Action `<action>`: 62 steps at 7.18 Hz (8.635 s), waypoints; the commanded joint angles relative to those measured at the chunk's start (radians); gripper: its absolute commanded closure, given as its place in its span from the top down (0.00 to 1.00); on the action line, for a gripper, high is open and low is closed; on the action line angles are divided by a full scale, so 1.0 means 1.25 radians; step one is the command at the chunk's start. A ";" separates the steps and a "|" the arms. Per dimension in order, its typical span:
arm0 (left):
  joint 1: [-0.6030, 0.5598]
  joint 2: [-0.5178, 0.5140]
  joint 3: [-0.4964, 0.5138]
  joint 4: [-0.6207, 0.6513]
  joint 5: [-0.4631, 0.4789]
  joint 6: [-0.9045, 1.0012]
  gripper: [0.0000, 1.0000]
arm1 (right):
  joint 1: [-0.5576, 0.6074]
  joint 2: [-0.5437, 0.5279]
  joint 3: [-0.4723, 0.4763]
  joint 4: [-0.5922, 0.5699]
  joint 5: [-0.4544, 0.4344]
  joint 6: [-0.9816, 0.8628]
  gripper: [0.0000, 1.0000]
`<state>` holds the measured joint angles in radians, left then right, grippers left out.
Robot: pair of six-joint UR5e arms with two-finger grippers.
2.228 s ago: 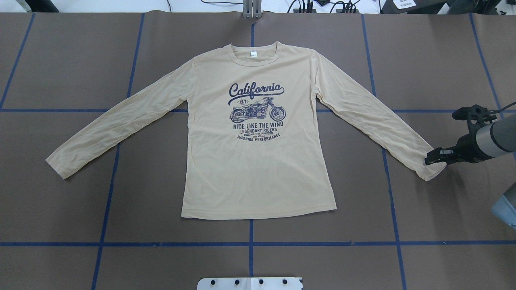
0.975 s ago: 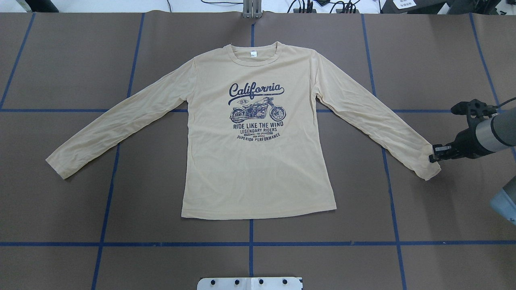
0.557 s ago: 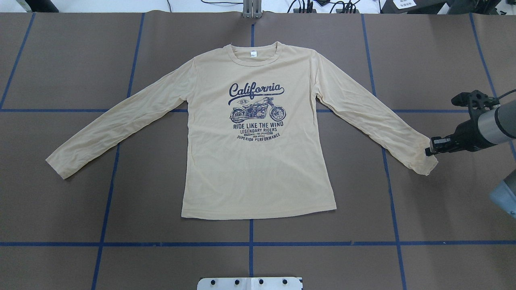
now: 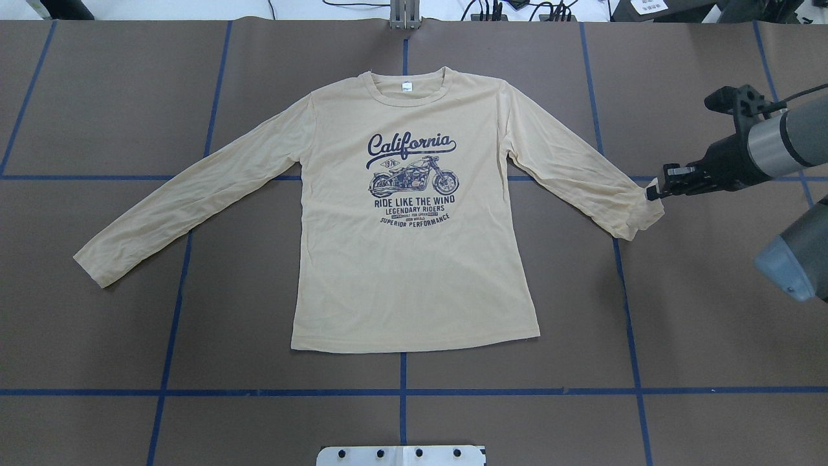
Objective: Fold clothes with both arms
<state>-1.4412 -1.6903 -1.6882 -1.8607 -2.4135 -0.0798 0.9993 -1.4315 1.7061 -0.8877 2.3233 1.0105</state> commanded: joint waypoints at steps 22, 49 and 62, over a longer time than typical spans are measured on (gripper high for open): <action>-0.006 0.001 0.033 0.000 0.002 -0.015 1.00 | -0.113 0.582 -0.183 -0.175 -0.170 0.087 0.00; 0.232 0.055 0.141 -0.561 0.217 -0.695 1.00 | -0.231 0.793 -0.531 -0.197 -0.362 0.154 0.99; 0.593 0.231 -0.030 -0.403 0.551 -0.935 0.93 | -0.106 0.481 -0.128 -0.421 -0.165 0.057 1.00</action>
<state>-0.7082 -1.3993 -1.7297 -2.3654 -1.7248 -1.2486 0.8647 -0.8286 1.5409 -1.4143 2.1152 1.0803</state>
